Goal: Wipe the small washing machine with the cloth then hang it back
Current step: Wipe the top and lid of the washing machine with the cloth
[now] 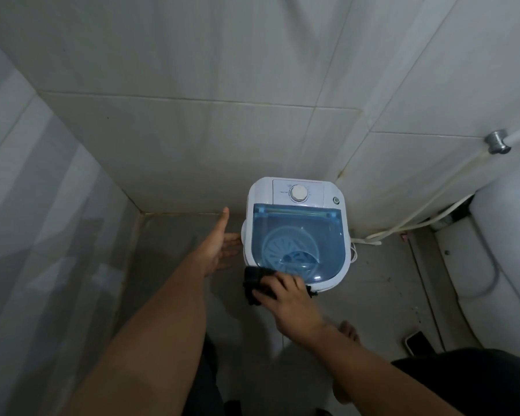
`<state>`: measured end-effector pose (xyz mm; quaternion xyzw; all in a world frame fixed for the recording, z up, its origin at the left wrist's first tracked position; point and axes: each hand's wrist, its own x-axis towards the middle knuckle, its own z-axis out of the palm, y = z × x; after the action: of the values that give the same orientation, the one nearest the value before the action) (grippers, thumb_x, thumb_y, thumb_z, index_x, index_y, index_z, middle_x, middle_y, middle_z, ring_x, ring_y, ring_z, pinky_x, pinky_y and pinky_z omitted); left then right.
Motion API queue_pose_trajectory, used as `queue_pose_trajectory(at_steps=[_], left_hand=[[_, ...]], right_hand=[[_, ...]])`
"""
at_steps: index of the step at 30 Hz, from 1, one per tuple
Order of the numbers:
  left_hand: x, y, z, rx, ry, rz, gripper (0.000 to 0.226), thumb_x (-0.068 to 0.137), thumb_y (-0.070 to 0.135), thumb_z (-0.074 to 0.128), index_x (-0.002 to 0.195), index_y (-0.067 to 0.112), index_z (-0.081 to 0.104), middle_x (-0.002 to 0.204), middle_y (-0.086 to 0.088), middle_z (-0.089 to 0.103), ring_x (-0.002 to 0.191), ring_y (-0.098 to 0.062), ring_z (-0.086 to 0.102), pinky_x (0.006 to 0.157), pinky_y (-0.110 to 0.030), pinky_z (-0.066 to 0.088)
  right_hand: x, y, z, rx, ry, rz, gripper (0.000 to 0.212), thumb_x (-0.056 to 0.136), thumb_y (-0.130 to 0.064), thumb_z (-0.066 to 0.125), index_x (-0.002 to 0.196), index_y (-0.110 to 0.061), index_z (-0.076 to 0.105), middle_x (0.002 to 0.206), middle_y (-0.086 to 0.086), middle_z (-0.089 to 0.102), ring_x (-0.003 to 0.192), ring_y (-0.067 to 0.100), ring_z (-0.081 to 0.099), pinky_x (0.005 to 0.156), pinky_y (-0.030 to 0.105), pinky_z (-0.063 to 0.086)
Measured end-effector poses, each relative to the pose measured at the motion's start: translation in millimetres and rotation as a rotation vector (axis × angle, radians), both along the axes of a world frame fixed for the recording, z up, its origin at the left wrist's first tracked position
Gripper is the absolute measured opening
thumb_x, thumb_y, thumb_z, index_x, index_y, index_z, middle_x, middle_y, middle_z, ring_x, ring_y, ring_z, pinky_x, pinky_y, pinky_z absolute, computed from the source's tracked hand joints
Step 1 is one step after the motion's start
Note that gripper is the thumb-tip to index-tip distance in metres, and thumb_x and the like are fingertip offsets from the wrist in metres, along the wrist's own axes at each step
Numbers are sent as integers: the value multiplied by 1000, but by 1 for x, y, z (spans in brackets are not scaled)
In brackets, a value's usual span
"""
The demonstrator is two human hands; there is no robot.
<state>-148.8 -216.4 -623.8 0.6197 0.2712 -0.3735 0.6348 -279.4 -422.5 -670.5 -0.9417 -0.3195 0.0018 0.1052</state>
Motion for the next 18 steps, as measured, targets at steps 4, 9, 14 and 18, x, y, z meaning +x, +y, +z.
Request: queue_pose_trajectory(at_steps=[4, 9, 14, 18], left_hand=[[1, 3, -6, -10, 17, -3, 99, 71, 99, 26, 110, 20, 71, 112, 3, 69, 120, -20, 56, 116, -50, 33], [1, -1, -2, -34, 22, -31, 102, 67, 100, 26, 107, 19, 73, 117, 0, 70, 119, -19, 57, 111, -47, 38], [18, 14, -3, -58, 20, 13, 102, 70, 99, 27, 107, 16, 73, 117, -5, 73, 115, -23, 62, 114, -51, 38], [6, 9, -3, -94, 68, 17, 102, 73, 97, 27, 106, 13, 75, 115, -7, 75, 113, -24, 65, 105, -45, 46]], right_hand=[[-15, -11, 0, -312, 127, 187, 32, 76, -24, 69, 108, -31, 72, 113, 2, 62, 98, 30, 61, 85, 44, 37], [7, -43, 40, -40, 121, 208, 65, 79, -22, 73, 139, -33, 52, 134, 1, 52, 120, 23, 50, 95, 38, 44], [80, -1, 52, 104, -22, -107, 47, 86, -15, 56, 132, -23, 64, 125, 7, 59, 112, 31, 55, 83, 45, 46], [70, 9, 27, -150, 30, 241, 49, 83, -21, 66, 130, -29, 62, 129, 6, 57, 114, 32, 54, 87, 46, 48]])
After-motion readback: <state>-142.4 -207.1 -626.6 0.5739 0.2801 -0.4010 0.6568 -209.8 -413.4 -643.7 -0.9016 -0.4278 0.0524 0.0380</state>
